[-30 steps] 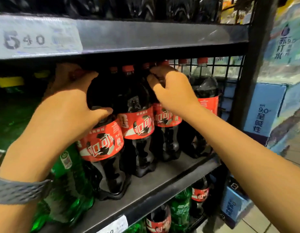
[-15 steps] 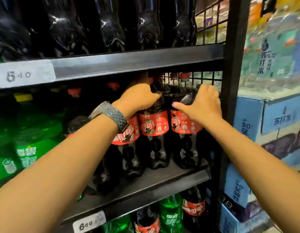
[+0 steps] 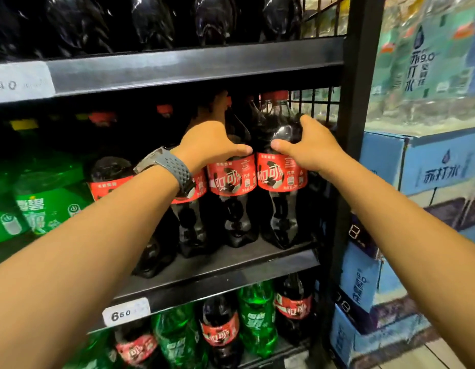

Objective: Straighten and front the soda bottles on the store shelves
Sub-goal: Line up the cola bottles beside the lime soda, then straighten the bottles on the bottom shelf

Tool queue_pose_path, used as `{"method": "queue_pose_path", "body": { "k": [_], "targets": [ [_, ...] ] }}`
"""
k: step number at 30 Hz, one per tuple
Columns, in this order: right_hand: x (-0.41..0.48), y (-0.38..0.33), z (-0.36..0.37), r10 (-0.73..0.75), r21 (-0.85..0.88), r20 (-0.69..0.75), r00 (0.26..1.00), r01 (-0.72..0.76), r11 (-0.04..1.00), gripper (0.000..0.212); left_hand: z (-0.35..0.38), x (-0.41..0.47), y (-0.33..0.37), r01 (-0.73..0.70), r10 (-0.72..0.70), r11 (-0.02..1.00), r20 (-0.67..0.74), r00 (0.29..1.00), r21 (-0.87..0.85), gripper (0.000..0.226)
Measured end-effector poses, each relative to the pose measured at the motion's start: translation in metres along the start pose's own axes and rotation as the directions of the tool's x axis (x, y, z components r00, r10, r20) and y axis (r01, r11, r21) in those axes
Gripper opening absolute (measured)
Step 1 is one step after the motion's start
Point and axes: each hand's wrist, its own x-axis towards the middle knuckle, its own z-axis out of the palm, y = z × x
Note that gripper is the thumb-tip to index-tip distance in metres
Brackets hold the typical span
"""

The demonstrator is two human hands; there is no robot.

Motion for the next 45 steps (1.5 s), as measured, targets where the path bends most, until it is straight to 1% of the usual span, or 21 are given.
{"method": "queue_pose_path", "body": {
  "k": [3,7,10,12,13,15,16,17,18,20,21,23,25,28,32,35,38,40,41,43,45],
  "targets": [
    [-0.004,-0.001,0.004,-0.027,-0.032,0.004,1.000,0.028,0.999,0.054,0.002,-0.005,-0.002,0.000,0.000,1.000,0.032,0.999,-0.011,0.130],
    [-0.008,0.000,0.013,-0.035,-0.052,-0.032,0.999,0.033,0.998,0.068,0.007,-0.007,-0.001,0.006,-0.004,0.999,-0.053,0.999,0.036,0.126],
    [-0.006,0.003,0.014,-0.014,0.039,-0.005,1.000,0.015,0.999,0.082,0.004,-0.005,0.000,0.012,-0.006,0.996,-0.069,0.998,0.088,0.125],
    [-0.006,0.006,0.011,0.001,0.103,0.040,0.999,-0.006,0.995,0.082,0.002,-0.005,0.005,0.021,-0.013,0.993,-0.067,0.998,0.116,0.119],
    [-0.005,0.007,0.009,-0.003,0.109,0.058,0.998,-0.003,0.994,0.077,0.001,-0.006,0.010,0.014,-0.003,0.990,-0.076,0.997,0.144,0.103],
    [-0.006,0.008,0.009,-0.017,0.084,0.082,0.996,0.010,0.996,0.071,0.000,-0.007,0.016,-0.016,0.032,0.984,-0.087,0.996,0.179,0.047],
    [-0.006,0.007,0.010,-0.026,0.051,0.073,0.997,0.022,0.998,0.071,-0.001,-0.007,0.017,-0.008,0.022,0.987,-0.085,0.996,0.163,0.045],
    [-0.007,0.006,0.010,-0.033,0.002,0.048,0.998,0.033,0.999,0.072,-0.001,-0.009,0.017,-0.002,0.012,0.989,-0.072,0.997,0.146,0.048],
    [-0.007,0.005,0.011,-0.032,-0.052,0.015,0.999,0.032,0.998,0.076,0.000,-0.008,0.016,-0.004,0.015,0.992,-0.086,0.996,0.130,0.063],
    [-0.010,0.003,0.013,-0.011,-0.124,-0.047,0.999,0.005,0.992,0.092,0.001,-0.009,0.010,-0.014,0.023,0.996,-0.100,0.995,0.091,0.108],
    [-0.011,0.002,0.015,-0.002,-0.137,-0.074,0.997,-0.008,0.990,0.100,0.000,-0.012,0.007,-0.033,0.040,0.996,-0.092,0.995,0.083,0.121],
    [-0.013,0.001,0.016,-0.001,-0.144,-0.122,0.993,-0.017,0.989,0.106,-0.004,-0.012,0.001,-0.074,0.079,0.993,-0.057,0.995,0.087,0.127],
    [-0.013,-0.001,0.017,-0.013,-0.128,-0.138,0.990,-0.004,0.992,0.099,-0.004,-0.013,-0.002,-0.079,0.084,0.993,-0.061,0.995,0.084,0.125],
    [-0.011,-0.001,0.014,-0.005,-0.117,-0.097,0.995,-0.007,0.993,0.090,0.003,-0.017,-0.001,-0.057,0.071,0.992,-0.128,0.989,0.109,0.117],
    [-0.013,-0.003,0.008,-0.018,-0.137,-0.034,0.999,0.013,0.990,0.085,0.006,-0.019,0.000,-0.050,0.068,0.990,-0.134,0.989,0.132,0.083],
    [-0.016,-0.008,0.011,-0.075,-0.181,-0.046,0.996,0.066,0.981,0.085,0.006,-0.029,-0.001,-0.054,0.060,0.996,-0.089,0.994,0.075,0.082],
    [-0.024,-0.009,0.017,-0.096,-0.169,-0.089,0.991,0.080,0.982,0.089,0.008,-0.051,-0.002,-0.092,0.101,0.994,-0.155,0.983,0.060,0.077],
    [-0.039,-0.007,0.024,-0.143,-0.246,-0.156,0.977,0.102,0.964,0.092,0.007,-0.075,-0.005,-0.210,0.199,0.977,-0.242,0.950,-0.021,0.069],
    [-0.049,-0.006,0.027,-0.214,-0.282,-0.202,0.956,0.153,0.947,0.087,0.006,-0.088,-0.008,-0.273,0.240,0.958,-0.279,0.930,-0.086,0.062],
    [-0.074,-0.004,0.036,-0.371,-0.282,-0.267,0.889,0.296,0.912,0.064,0.007,-0.117,-0.016,-0.341,0.262,0.912,-0.315,0.912,-0.229,0.044],
    [-0.102,0.001,0.049,-0.441,-0.188,-0.245,0.863,0.404,0.895,0.042,0.014,-0.148,-0.026,-0.312,0.224,0.863,-0.253,0.941,-0.397,0.029]
  ]
}}
